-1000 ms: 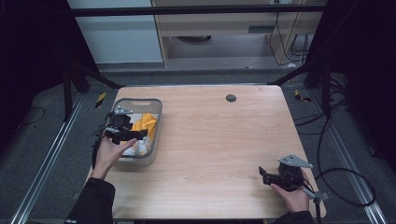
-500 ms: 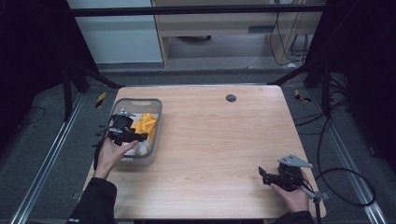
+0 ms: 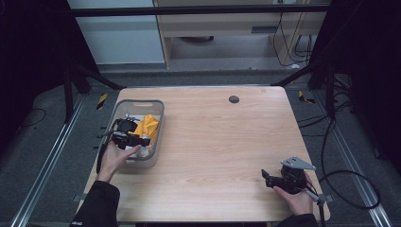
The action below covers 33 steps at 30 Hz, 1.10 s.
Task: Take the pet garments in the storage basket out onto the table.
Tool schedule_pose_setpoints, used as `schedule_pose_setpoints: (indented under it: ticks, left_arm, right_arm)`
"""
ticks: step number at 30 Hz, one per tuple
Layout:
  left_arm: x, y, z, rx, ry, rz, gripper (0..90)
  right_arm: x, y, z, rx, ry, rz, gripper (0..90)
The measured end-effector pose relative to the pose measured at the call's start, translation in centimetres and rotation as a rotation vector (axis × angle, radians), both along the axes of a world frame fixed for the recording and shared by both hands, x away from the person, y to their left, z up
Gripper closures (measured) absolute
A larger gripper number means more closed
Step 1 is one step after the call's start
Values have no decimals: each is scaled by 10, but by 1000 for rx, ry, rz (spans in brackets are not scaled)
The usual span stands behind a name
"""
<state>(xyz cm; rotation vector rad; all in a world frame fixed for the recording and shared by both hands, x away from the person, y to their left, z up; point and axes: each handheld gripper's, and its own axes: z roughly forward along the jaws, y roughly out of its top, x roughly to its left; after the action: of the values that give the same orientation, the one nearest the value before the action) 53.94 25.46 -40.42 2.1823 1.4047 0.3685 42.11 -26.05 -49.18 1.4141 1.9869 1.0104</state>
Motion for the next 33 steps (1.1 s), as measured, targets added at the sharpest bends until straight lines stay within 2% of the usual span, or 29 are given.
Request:
schedule_pose_setpoints:
  ticks: [10,21,26,33]
  left_arm:
    - [3,-1,-7,19,44,-7,499]
    - [5,-1,-13,24,78,3,586]
    - [6,-3,-16,40,93,13,624]
    - [6,-3,-17,53,91,9,742]
  right_arm:
    - [0,0,0,-5,3,5,105]
    - [0,1,0,5,14,7,103]
    - [0,1,-1,-8,8,11,101]
    - [0,1,-1,-13,7,13,100]
